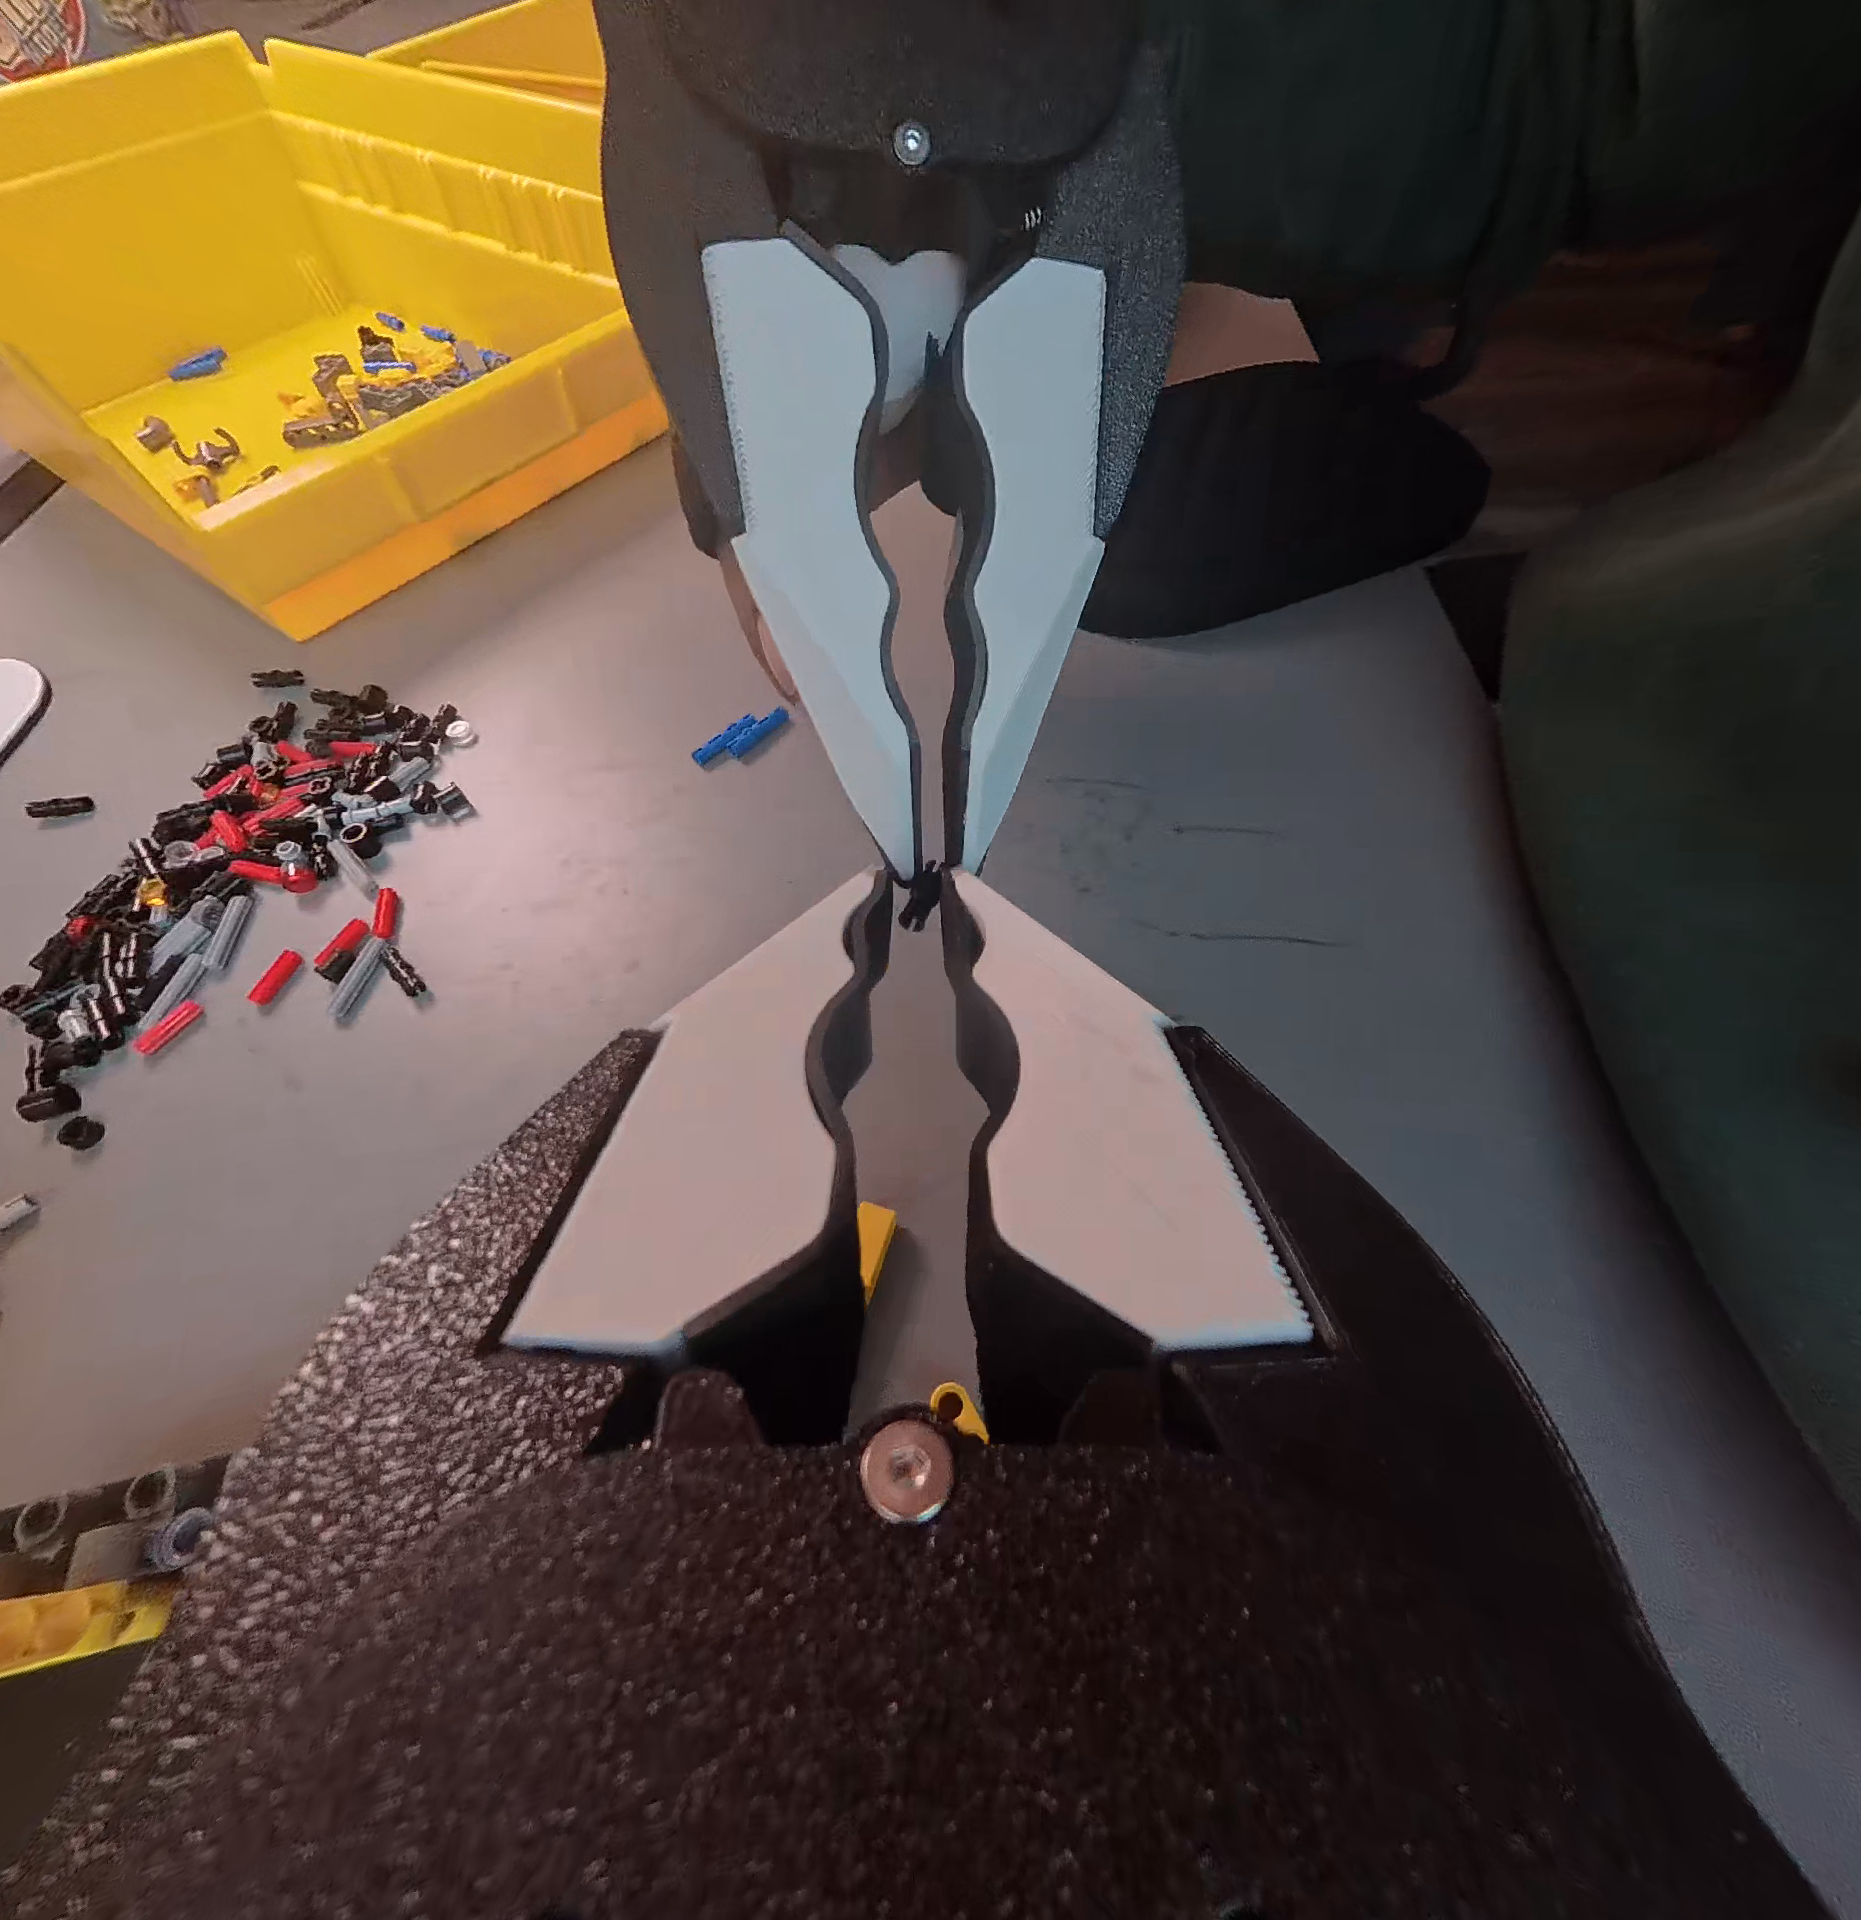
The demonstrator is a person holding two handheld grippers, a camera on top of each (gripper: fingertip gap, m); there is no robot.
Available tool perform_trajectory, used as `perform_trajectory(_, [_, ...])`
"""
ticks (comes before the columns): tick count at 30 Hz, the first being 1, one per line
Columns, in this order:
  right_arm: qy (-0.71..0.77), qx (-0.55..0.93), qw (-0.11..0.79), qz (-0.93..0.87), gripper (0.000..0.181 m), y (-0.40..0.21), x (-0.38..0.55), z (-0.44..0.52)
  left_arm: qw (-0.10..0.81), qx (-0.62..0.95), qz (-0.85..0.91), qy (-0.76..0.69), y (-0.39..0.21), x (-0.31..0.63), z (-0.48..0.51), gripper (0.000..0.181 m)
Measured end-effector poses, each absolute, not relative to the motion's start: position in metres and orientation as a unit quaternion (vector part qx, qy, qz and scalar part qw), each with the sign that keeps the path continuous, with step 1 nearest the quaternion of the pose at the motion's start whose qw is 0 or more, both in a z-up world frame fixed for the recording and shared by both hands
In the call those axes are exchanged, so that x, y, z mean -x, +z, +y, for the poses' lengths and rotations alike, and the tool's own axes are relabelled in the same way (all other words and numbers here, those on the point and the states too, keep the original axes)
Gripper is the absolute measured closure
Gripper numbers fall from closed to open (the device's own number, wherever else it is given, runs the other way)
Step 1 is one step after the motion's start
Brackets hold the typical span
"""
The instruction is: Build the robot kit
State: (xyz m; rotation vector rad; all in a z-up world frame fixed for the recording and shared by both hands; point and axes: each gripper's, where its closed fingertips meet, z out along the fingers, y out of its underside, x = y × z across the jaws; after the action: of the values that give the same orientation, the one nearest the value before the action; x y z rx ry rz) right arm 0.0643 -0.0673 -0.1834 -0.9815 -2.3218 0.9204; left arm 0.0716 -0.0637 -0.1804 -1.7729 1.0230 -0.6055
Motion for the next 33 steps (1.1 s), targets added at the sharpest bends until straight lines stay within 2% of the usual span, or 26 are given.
perform_trajectory(6, [0.344, 0.372, 0.254, -0.824, 0.177, -0.173, -0.062, -0.063, 0.488, 0.73, 0.391, -0.273, -0.172, -0.069, -0.061, 0.176])
perform_trajectory(19, [0.408, 0.367, 0.38, -0.745, 0.177, -0.139, -0.064, -0.065, 0.458, 0.691, 0.274, -0.488, -0.139, -0.069, -0.067, 0.177])
perform_trajectory(23, [0.389, 0.354, 0.412, -0.744, 0.165, -0.135, -0.065, -0.064, 0.441, 0.676, 0.241, -0.539, -0.131, -0.066, -0.067, 0.177])
perform_trajectory(27, [0.363, 0.331, 0.448, -0.747, 0.166, -0.129, -0.062, -0.068, 0.416, 0.667, 0.219, -0.578, -0.129, -0.068, -0.069, 0.177])
perform_trajectory(33, [0.354, 0.319, 0.447, -0.757, 0.176, -0.128, -0.06, -0.072, 0.396, 0.655, 0.203, -0.611, -0.125, -0.069, -0.073, 0.178])
